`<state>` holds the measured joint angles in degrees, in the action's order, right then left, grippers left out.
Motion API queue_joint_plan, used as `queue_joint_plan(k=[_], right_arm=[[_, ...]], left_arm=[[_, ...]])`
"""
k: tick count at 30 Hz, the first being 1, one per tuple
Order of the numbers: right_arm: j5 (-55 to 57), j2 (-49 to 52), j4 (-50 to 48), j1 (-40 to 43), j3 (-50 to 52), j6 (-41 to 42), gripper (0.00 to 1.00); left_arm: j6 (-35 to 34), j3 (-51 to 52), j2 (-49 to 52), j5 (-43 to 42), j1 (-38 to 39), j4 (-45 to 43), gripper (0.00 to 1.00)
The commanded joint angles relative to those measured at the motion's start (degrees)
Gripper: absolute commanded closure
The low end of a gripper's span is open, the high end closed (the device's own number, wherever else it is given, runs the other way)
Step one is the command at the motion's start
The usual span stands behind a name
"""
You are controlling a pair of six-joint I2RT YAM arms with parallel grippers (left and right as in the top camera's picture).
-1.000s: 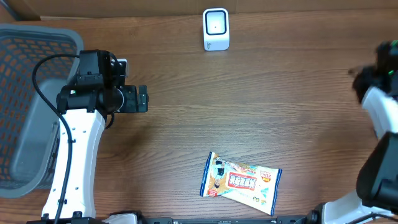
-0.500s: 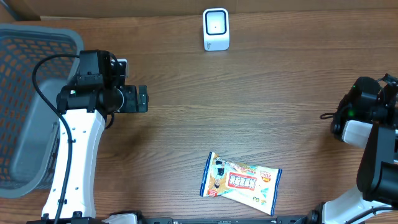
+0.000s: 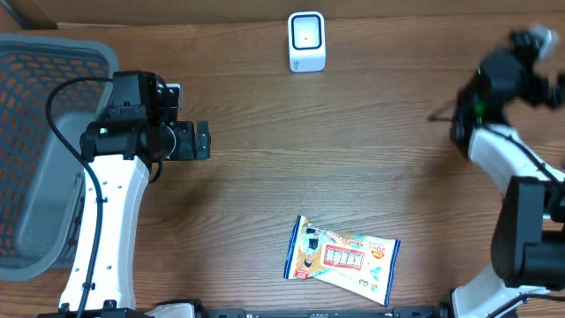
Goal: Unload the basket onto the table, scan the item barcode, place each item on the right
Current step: 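Move the right gripper to the yellow snack bag and grasp it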
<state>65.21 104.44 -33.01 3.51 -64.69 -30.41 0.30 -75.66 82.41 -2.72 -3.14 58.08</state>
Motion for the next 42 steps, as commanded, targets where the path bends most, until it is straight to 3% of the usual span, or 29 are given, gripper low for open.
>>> queue_joint_plan(k=[1, 2, 6, 9, 12, 17, 22, 29, 38, 42], right_arm=[[-8.8, -2.3, 23.7, -3.3, -20.0, 6.0, 0.00], [-17.9, -2.3, 46.2, -4.0, -31.5, 14.7, 0.00], [-42.6, -2.3, 81.8, -1.4, -49.6, 28.9, 0.00], [-62.1, -2.3, 99.0, 1.4, -55.4, 32.8, 0.00], [-78.4, -2.1, 113.0, 3.5, -54.7, 32.8, 0.00], [-89.6, -1.9, 127.5, 4.0, -44.9, 32.5, 0.00], [-95.8, -1.9, 128.0, 2.9, -26.9, 27.1, 0.00], [-103.2, -2.0, 113.9, 2.2, -1.1, 19.7, 0.00], [-107.6, -7.7, 106.5, -10.7, 2.0, 16.4, 0.00], [-100.8, -13.5, 102.1, -19.8, 2.0, 18.5, 0.01]], left_arm=[[-0.5, -0.2, -0.4, 0.3, -0.2, 0.0, 0.00], [-0.5, -0.2, -0.4, 0.3, -0.2, 0.0, 0.00], [-0.5, -0.2, -0.4, 0.3, -0.2, 0.0, 0.00], [-0.5, -0.2, -0.4, 0.3, -0.2, 0.0, 0.00], [-0.5, -0.2, -0.4, 0.3, -0.2, 0.0, 0.00], [-0.5, -0.2, -0.4, 0.3, -0.2, 0.0, 0.00], [-0.5, -0.2, -0.4, 0.3, -0.2, 0.0, 0.00], [-0.5, -0.2, -0.4, 0.3, -0.2, 0.0, 0.00], [-0.5, -0.2, -0.4, 0.3, -0.2, 0.0, 0.00], [-0.5, -0.2, -0.4, 0.3, -0.2, 0.0, 0.00]])
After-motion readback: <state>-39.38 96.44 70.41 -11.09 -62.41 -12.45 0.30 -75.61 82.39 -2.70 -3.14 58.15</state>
